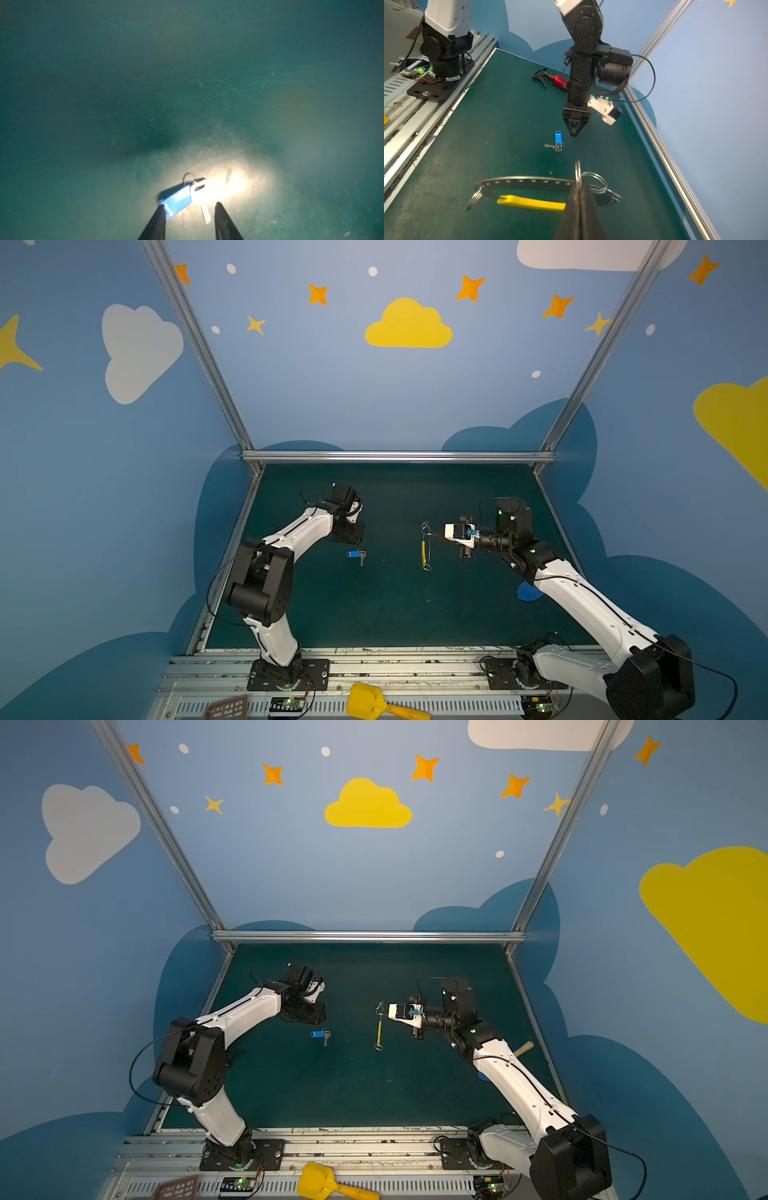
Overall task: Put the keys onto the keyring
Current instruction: 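Release the split ring and move the left gripper down over the blue-tagged key, then grasp the blue-tagged key by its ring with the left gripper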
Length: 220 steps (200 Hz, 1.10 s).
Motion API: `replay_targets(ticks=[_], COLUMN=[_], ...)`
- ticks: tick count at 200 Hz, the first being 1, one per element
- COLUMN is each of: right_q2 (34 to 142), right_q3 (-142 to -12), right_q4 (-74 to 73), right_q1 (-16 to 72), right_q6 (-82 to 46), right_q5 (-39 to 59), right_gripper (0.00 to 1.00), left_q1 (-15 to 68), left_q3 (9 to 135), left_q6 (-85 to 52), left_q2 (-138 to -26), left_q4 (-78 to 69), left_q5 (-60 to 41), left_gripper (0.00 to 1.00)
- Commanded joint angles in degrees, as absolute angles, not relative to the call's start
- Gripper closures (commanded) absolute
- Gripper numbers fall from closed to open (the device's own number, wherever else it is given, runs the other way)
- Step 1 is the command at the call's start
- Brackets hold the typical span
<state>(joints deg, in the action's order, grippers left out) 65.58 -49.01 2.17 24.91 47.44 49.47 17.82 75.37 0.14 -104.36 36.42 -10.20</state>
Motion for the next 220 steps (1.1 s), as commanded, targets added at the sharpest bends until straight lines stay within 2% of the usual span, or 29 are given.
replay_targets(ticks=[1,75,114,177,220], right_q2=[63.5,62.7,63.9,64.1,64.8], right_q3=[-48.3,-46.3,-46.4,-45.5,-45.3], right_q4=[4.1,4.1,3.9,3.8,3.8], right_q1=[25.1,25.1,25.1,25.1,25.1], right_q6=[48.2,48.7,49.5,49.9,50.5], right_q5=[48.8,47.4,48.1,48.2,48.2], right_gripper=[1.0,1.0,1.0,1.0,1.0], left_q1=[17.4,21.7,21.9,22.2,23.3], left_q3=[83.4,84.6,81.7,81.1,84.7], left_q6=[-1.5,-29.6,-41.1,-51.6,-52.4], left_q2=[-109.4,-110.7,-108.8,-109.6,-113.2], left_q4=[47.3,52.9,50.8,48.0,48.4], left_q5=[-10.0,-1.2,-0.2,0.1,-1.3], left_gripper=[0.58,0.5,0.52,0.56,0.58])
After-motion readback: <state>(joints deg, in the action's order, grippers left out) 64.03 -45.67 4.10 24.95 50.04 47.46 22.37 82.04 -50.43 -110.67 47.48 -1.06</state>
